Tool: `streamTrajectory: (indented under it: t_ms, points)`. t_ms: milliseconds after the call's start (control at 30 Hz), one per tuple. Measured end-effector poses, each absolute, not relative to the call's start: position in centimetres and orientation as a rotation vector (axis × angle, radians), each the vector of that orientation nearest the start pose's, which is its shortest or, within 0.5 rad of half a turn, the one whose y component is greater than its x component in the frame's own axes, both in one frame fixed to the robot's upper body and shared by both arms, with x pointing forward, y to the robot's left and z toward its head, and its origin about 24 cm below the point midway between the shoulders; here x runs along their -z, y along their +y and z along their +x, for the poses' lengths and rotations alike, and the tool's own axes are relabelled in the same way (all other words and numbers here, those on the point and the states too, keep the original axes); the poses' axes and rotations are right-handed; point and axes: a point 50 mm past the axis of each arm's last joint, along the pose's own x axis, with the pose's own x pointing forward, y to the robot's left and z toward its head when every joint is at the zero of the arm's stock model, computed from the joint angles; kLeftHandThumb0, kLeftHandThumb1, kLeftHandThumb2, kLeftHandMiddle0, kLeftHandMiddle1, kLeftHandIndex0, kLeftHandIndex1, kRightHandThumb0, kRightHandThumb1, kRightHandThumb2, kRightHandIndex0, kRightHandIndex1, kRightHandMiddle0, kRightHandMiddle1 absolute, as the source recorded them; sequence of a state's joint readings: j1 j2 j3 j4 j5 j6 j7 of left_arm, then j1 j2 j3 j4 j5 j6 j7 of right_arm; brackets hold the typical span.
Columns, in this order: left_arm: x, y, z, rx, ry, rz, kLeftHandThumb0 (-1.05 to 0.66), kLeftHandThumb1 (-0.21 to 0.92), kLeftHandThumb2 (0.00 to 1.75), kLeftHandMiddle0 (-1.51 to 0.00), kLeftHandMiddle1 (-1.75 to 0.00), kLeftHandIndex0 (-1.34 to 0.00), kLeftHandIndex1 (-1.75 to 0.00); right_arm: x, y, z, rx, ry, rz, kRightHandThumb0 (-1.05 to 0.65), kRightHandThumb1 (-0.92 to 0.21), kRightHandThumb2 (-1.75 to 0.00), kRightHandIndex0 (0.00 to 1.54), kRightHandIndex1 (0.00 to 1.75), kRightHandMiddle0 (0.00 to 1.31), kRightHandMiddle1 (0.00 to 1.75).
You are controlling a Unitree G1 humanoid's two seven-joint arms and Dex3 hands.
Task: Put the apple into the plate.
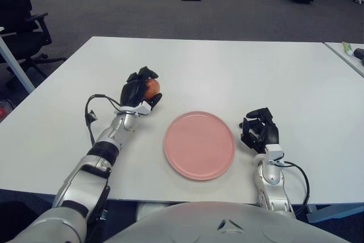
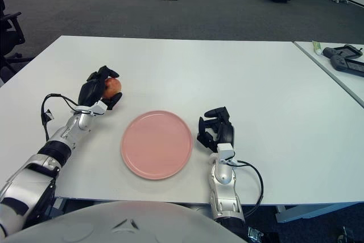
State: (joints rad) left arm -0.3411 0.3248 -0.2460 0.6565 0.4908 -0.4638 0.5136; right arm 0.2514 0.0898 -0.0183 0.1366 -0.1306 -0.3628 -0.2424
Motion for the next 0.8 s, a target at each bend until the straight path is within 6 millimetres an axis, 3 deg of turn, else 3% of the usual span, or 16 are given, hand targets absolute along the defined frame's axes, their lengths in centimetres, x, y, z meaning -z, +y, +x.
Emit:
streamTrajectory:
  t_ms: [500, 800]
  points:
    - [-6.1, 15.8, 27.8, -0.003, -0.463, 0.661, -0.47, 0.3, 1.34, -1.25, -1.75, -0.62, -1.75, 0.8, -15.9, 19.2, 0.31, 0.022, -0.064, -0.39, -0.65, -0.9, 0.63, 1.37, 0.36, 1.75]
    - [-7.5, 12.7, 25.1, 0.115, -0.596, 0.578, -0.52, 0.19, 1.47, -1.3, -1.75, -0.71, -1.75, 0.9, -15.9, 19.2, 0.312, 0.024, -0.075, -0.38, -0.66, -0.89, 0.63, 1.38, 0.35, 1.75]
